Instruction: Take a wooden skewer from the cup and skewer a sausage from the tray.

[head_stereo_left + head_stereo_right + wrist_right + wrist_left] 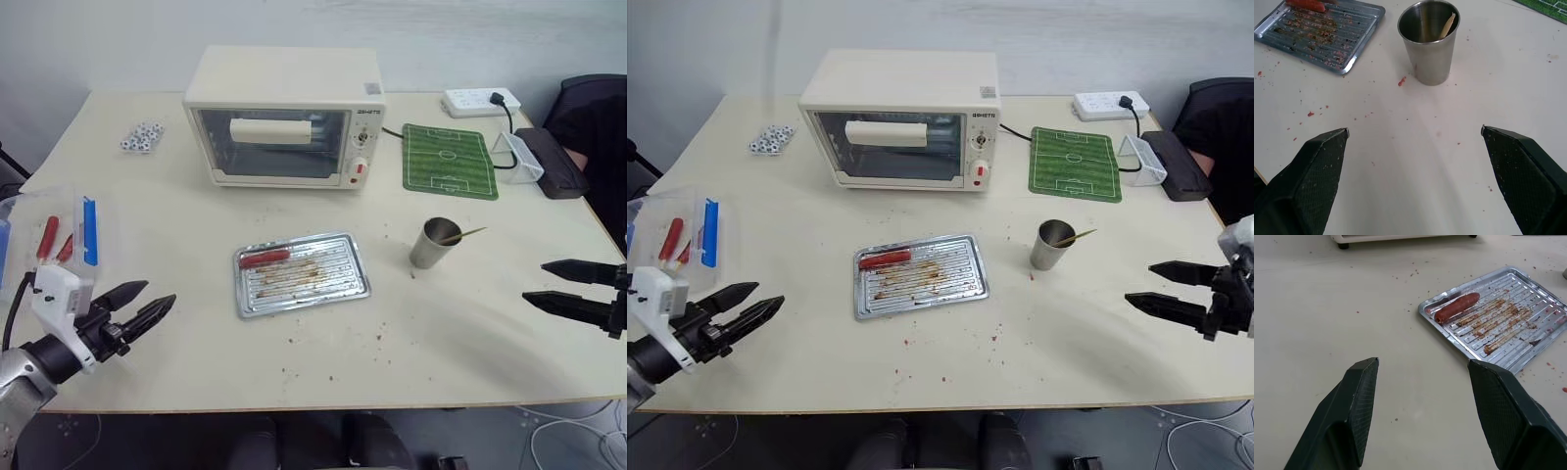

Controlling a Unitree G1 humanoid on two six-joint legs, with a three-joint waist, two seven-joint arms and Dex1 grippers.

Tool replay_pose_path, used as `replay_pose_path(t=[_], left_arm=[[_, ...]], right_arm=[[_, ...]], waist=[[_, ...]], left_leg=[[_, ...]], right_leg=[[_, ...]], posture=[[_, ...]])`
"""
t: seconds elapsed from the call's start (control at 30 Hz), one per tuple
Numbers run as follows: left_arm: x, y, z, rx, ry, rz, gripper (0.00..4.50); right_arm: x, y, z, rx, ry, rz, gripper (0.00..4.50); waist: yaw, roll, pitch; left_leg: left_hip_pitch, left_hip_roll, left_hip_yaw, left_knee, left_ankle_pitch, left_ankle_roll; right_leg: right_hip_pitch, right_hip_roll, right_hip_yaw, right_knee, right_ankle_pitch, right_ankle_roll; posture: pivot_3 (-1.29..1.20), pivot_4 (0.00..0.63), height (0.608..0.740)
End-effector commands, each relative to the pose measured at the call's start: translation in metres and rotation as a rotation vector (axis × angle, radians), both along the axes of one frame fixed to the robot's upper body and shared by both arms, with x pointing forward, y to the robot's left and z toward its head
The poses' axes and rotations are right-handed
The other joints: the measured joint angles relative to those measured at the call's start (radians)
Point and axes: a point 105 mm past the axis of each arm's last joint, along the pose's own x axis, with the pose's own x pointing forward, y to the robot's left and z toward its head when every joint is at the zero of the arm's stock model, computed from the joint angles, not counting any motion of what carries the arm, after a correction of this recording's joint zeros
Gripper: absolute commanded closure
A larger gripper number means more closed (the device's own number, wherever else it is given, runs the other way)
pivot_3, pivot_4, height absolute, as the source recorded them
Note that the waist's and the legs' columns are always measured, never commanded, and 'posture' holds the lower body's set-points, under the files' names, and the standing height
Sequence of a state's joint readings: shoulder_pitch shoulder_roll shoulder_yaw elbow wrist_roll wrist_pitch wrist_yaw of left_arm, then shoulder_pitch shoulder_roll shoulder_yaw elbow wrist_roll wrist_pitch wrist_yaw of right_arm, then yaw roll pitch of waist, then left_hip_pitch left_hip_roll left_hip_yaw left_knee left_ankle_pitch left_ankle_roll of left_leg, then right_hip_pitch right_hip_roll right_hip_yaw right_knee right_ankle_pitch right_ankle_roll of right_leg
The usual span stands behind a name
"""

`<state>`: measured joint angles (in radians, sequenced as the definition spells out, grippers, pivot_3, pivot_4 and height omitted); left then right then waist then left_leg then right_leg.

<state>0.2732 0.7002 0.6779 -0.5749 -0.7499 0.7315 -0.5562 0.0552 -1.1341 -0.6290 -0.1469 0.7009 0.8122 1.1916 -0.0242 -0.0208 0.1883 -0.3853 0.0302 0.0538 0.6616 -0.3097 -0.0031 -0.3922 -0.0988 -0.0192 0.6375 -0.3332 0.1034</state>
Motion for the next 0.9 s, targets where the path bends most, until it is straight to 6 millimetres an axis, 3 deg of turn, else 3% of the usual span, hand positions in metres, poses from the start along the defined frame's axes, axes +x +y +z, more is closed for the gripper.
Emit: replay_pose_path(t=[0.03,0.37,0.53,0.57,0.7,0.9], left_arm=[[0.004,0.003,0.005,0.019,-0.034,0.019,1.43],[0.005,-0.001,0.001,-0.045,-0.035,0.036,1.43],[0.009,-0.016,0.001,-0.059,-0.039,-0.034,0.08],[0.011,-0.020,0.002,-0.066,-0.038,-0.058,0.01],[0.017,-0.054,0.012,-0.093,-0.039,-0.269,0.01],[0.024,-0.103,0.034,-0.125,-0.084,-0.539,0.01]], right_arm=[[0.001,0.004,0.009,-0.010,-0.050,0.010,0.00],[0.010,0.005,0.013,0.017,-0.066,-0.032,0.00],[0.017,0.005,0.012,-0.003,-0.110,-0.089,0.00],[0.019,0.004,0.012,0.013,-0.125,-0.120,0.00],[0.023,0.011,0.014,0.149,-0.224,-0.221,0.00],[0.033,0.031,0.001,0.286,-0.284,-0.339,0.00]], waist=[[-0.001,0.000,0.000],[-0.001,0.000,0.000],[0.000,0.000,0.000],[0.001,0.000,0.000],[0.009,0.000,0.000],[0.020,0.001,-0.001]], left_leg=[[0.000,0.000,0.000,0.000,0.000,0.000],[0.000,0.000,0.000,0.000,0.000,0.000],[0.000,0.000,0.000,0.000,0.000,0.000],[0.000,0.000,0.000,0.000,0.000,0.000],[0.000,0.000,-0.001,0.001,0.001,-0.002],[-0.001,-0.001,0.001,0.001,0.003,-0.006]], right_leg=[[0.000,0.000,0.000,0.000,0.000,0.000],[0.000,0.000,0.000,0.000,0.000,0.000],[0.000,0.000,0.000,0.000,0.000,0.000],[0.000,0.000,0.000,0.000,0.000,0.000],[0.000,0.001,-0.001,0.001,0.001,0.001],[-0.001,0.002,0.000,0.002,0.001,0.001]], posture=[[0.00,0.150,0.740],[0.00,0.150,0.740],[0.00,0.150,0.740],[0.00,0.150,0.740],[0.00,0.150,0.740],[0.00,0.150,0.740]])
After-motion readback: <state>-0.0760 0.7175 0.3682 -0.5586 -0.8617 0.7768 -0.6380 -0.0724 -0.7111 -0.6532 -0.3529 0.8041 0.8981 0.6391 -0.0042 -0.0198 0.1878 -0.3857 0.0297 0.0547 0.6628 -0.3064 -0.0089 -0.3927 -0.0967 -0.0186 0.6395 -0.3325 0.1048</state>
